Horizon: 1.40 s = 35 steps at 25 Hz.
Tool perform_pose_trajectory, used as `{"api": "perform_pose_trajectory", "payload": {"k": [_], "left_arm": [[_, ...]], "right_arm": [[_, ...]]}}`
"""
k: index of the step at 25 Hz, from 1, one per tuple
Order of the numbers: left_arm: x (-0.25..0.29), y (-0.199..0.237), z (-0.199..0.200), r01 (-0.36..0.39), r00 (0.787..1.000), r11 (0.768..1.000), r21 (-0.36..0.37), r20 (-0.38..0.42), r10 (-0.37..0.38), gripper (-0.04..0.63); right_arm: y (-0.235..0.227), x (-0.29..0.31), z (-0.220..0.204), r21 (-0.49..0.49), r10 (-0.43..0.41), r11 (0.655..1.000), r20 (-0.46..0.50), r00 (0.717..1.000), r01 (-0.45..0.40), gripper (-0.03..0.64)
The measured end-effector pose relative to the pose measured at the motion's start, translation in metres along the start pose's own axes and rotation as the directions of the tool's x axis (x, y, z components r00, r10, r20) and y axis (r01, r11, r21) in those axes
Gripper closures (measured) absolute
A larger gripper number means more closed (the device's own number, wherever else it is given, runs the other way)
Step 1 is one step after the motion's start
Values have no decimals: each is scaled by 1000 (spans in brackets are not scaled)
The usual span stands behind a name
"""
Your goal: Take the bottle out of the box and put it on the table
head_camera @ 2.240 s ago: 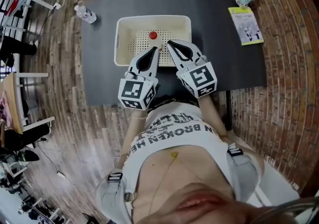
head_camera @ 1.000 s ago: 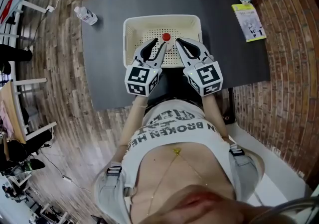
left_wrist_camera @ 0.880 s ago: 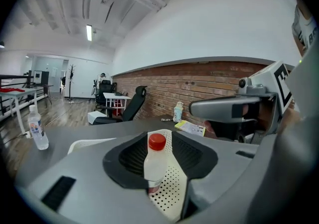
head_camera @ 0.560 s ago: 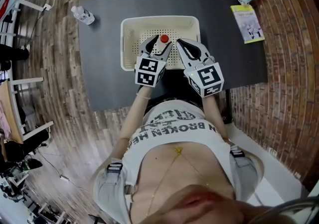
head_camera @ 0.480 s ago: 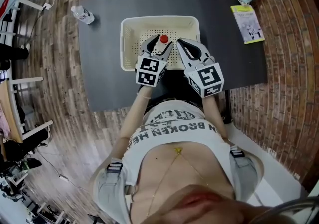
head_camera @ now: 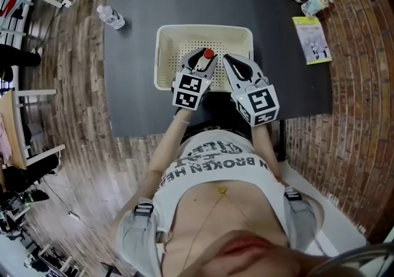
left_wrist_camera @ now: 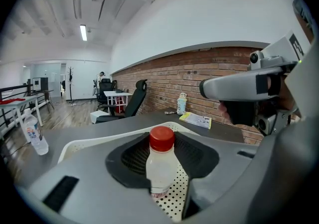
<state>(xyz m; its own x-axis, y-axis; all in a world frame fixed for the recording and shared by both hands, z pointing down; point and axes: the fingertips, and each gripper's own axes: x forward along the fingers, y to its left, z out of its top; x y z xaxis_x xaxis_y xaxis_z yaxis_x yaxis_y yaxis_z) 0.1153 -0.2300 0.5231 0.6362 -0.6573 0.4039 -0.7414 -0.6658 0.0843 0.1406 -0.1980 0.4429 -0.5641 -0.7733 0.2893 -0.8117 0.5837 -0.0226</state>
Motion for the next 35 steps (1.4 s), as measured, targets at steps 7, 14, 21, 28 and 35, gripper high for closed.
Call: {"api": "perform_pose_trajectory", "payload": {"k": [7, 14, 21, 28, 35], "left_arm": [[2, 0, -5, 11, 1000, 1000, 17, -11, -11, 439], [-2, 0, 0, 12, 1000, 1000, 9, 9, -12, 439], [-2, -2, -7, 20, 1000, 1000, 19, -10, -20, 439], [-4, -2, -6, 25, 1000, 999, 28, -5, -25, 440], [-4, -3, -4, 37, 999, 999, 30, -7, -36, 440]], "right_arm": [[2, 1, 1, -3, 4, 1000, 0, 1000, -4, 607], [2, -2, -1, -2, 4, 1000, -1, 1000, -4, 607], [5, -4, 3, -9, 12, 1000, 4, 1000, -12, 607], [10, -7, 3, -26, 19, 999, 2, 1000, -19, 607], [15, -12, 5, -30, 13, 999, 6, 1000, -13, 607]]}}
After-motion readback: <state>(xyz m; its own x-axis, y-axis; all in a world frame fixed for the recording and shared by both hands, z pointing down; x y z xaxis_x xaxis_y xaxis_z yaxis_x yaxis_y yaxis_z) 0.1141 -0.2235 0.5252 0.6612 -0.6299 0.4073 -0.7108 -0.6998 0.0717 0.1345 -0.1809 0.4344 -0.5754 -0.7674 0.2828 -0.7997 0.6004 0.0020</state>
